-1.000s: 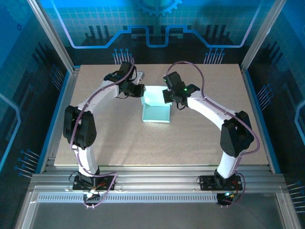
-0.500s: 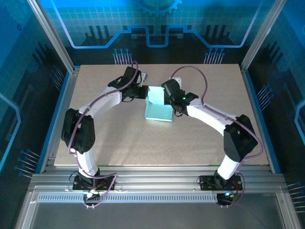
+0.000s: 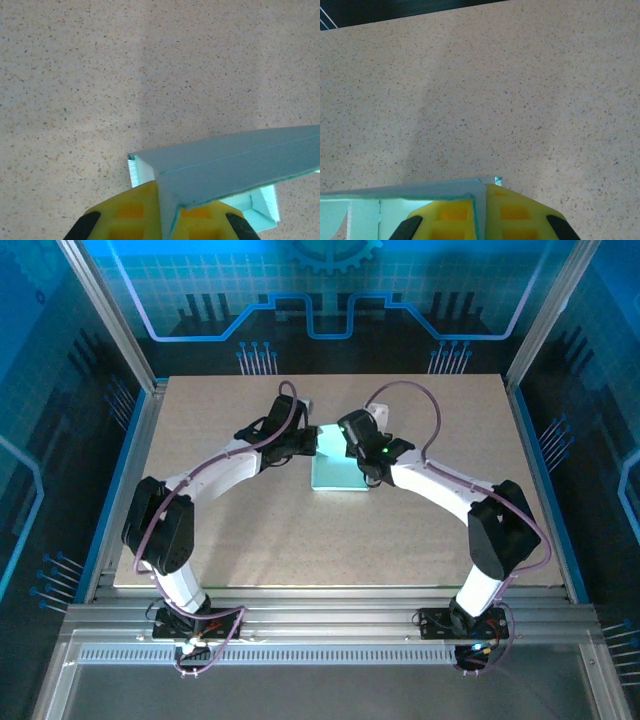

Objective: Fold the paper box

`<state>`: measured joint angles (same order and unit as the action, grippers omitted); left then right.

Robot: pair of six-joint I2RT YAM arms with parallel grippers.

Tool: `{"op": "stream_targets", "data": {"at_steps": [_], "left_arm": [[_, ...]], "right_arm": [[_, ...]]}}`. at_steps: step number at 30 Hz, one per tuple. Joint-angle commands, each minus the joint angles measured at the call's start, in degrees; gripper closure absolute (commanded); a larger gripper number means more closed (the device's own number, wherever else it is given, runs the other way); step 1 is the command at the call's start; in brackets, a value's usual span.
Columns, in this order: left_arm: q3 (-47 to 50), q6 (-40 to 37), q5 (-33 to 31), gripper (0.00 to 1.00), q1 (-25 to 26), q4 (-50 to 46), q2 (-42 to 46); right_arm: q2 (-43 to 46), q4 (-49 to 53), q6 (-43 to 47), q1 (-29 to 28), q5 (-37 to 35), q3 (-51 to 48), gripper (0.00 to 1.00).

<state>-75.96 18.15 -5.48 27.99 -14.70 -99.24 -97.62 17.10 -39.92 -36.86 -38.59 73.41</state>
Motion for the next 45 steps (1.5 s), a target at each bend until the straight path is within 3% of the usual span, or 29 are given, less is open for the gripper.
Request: {"op": "stream_targets", "data": {"at_steps": [1, 13, 21, 32, 45], "left_arm": [[1.3, 5.0, -0.6, 1.0, 1.3, 6.7, 3.1], [10.4, 5.5, -9.8, 1.0, 6.2, 17.0, 6.1], [15.5, 5.9, -13.4, 1.0, 8.9, 20.7, 8.3], [24.8, 4.8, -23.3, 1.0, 14.0, 31.3, 11.2], [31.3, 5.8, -29.3, 1.0, 18.2, 39.8, 10.3]], "right_arm": [[0.7, -3.4, -4.8, -1.3, -0.3, -2.6, 1.0], [2.1, -12.7, -4.2, -2.9, -2.1, -10.7, 1.0], [4.1, -20.4, -1.1, -4.6, -1.6, -17.6, 1.0], [6.3, -28.5, 3.8, -6.5, -1.4, -25.7, 1.0], [7.0, -37.2, 7.6, -7.8, -1.4, -32.7, 1.0]]}}
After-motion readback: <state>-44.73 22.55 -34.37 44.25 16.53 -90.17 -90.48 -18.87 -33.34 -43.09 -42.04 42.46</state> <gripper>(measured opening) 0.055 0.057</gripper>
